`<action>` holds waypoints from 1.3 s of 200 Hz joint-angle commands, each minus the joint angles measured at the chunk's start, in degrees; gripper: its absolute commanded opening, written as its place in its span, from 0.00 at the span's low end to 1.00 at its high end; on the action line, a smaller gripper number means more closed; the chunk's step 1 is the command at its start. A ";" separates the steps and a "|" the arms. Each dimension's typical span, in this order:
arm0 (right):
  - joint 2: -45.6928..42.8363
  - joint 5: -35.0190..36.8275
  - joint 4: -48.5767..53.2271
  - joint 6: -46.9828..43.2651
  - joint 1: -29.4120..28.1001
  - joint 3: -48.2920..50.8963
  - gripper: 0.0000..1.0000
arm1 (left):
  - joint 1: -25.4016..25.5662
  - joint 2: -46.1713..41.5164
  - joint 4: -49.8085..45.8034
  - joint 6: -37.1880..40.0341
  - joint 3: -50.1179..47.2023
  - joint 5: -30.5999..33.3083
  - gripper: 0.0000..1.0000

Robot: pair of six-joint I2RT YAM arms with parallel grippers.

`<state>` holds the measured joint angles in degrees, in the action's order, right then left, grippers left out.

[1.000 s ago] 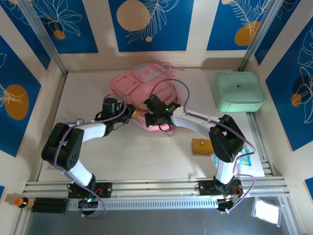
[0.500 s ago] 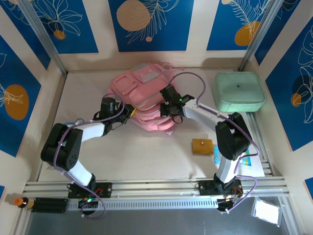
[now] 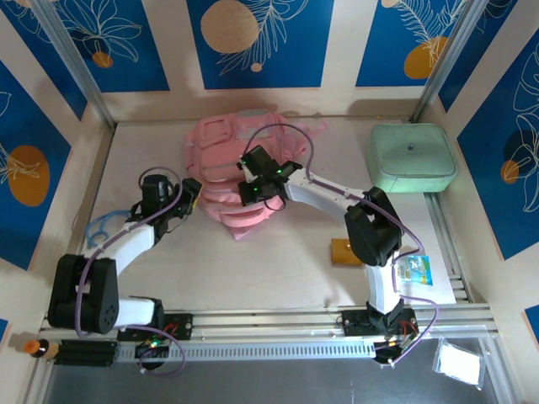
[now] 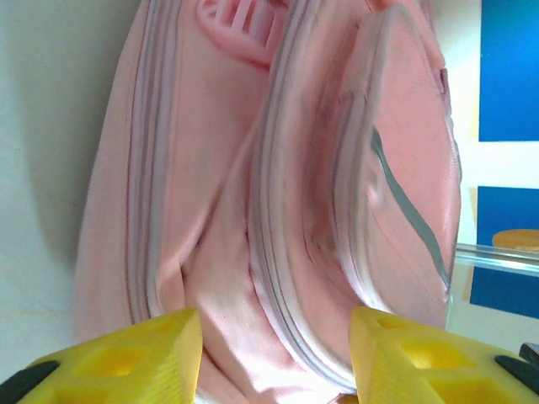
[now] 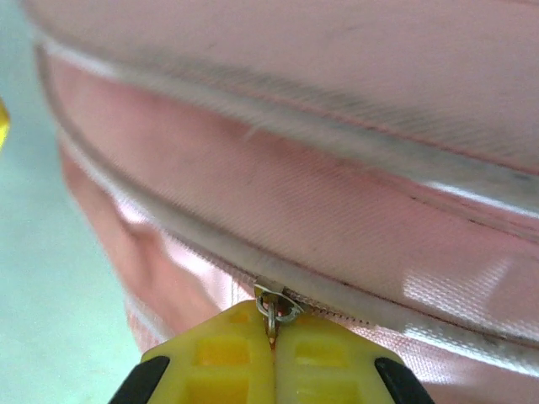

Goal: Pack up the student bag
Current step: Zip the student bag at the top-center of the table.

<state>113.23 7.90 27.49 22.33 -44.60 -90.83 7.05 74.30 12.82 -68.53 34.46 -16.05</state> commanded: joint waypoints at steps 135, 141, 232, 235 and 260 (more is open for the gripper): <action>4.02 -6.23 -2.70 1.58 -3.89 -6.85 0.00 | 5.82 8.05 5.39 -6.56 4.95 -0.39 0.43; 3.97 -6.23 -2.80 1.58 -3.92 -6.66 0.00 | 6.00 8.64 5.84 -6.54 5.13 -0.36 0.43; 3.49 -5.11 -2.96 2.07 -4.35 -4.70 0.00 | 6.43 8.19 4.76 -4.82 6.18 1.07 0.39; 3.55 -5.09 -2.96 2.10 -4.36 -4.71 0.00 | 6.42 7.86 4.57 -4.85 6.03 1.23 0.39; 3.53 -4.83 -3.22 2.36 -4.27 -4.76 0.00 | 7.46 5.12 4.51 -6.59 4.53 3.10 0.40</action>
<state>118.10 5.54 25.28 24.05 -47.33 -95.88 12.69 82.89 15.35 -74.59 38.44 -15.05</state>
